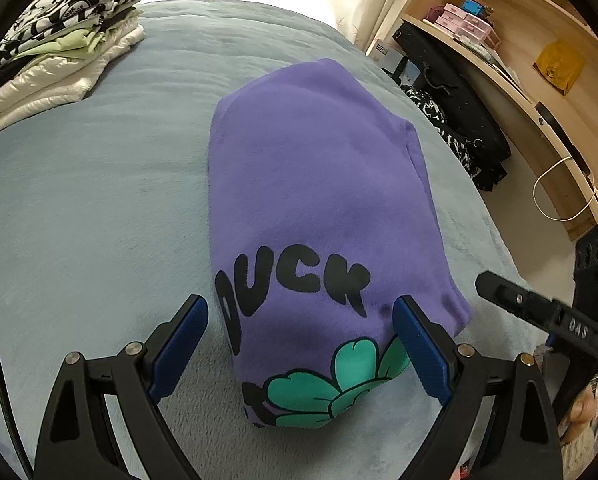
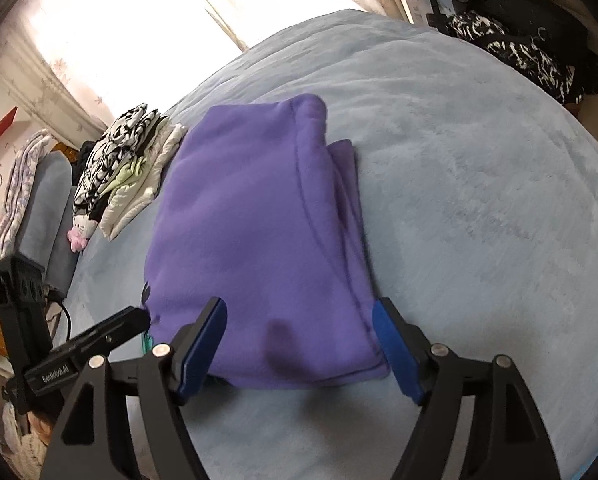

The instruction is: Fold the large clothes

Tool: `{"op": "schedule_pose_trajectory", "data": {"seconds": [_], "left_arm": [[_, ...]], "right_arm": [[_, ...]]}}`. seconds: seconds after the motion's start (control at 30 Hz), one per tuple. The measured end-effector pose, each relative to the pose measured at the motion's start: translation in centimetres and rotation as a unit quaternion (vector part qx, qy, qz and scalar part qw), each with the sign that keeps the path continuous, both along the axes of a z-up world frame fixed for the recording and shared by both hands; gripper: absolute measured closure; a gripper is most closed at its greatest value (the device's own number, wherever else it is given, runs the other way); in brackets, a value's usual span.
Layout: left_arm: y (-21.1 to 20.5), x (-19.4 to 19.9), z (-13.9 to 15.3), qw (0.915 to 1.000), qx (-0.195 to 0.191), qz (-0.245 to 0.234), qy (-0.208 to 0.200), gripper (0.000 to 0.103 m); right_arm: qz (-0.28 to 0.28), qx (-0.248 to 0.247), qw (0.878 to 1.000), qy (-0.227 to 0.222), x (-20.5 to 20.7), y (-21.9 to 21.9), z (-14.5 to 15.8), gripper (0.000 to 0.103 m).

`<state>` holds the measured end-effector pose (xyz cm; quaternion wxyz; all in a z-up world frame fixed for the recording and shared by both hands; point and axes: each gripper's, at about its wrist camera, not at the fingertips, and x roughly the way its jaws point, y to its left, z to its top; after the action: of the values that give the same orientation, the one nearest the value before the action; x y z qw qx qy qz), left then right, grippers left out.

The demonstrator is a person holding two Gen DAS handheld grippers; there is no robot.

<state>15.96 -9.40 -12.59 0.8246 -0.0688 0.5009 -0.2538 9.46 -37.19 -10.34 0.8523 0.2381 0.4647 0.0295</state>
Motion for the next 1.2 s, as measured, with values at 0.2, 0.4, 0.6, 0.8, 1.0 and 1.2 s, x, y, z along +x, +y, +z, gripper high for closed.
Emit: {"op": "schedule_pose_trajectory", "data": {"seconds": [0.2, 0.4, 0.6, 0.8, 1.0, 1.2], "left_arm": [[-0.5, 0.7, -1.0, 0.9996, -0.012, -0.011, 0.021, 0.010], [-0.5, 2.0, -2.2, 0.9979, -0.038, -0.014, 0.050, 0.005], [-0.9, 3.0, -3.3, 0.9965, -0.050, -0.025, 0.063, 0.001], [-1.1, 3.8, -4.1, 0.9944, -0.065, -0.036, 0.074, 0.000], [-1.2, 4.9, -5.0, 0.9912, -0.084, -0.052, 0.088, 0.000], [-1.3, 6.1, -6.1, 0.9860, -0.111, -0.066, 0.106, 0.000]], "right_arm": [[0.009, 0.030, 0.999, 0.027, 1.8, -1.8, -1.6, 0.026], [0.026, 0.068, 0.997, 0.033, 2.9, -2.6, -3.1, 0.026], [0.054, 0.085, 0.994, 0.042, 4.0, -2.3, -4.5, 0.026], [0.072, 0.106, 0.991, 0.050, 5.2, -2.3, -5.9, 0.026], [0.088, 0.145, 0.984, 0.053, 6.4, -2.8, -7.1, 0.026], [0.120, 0.176, 0.975, 0.057, 7.9, -3.0, -8.1, 0.023]]}}
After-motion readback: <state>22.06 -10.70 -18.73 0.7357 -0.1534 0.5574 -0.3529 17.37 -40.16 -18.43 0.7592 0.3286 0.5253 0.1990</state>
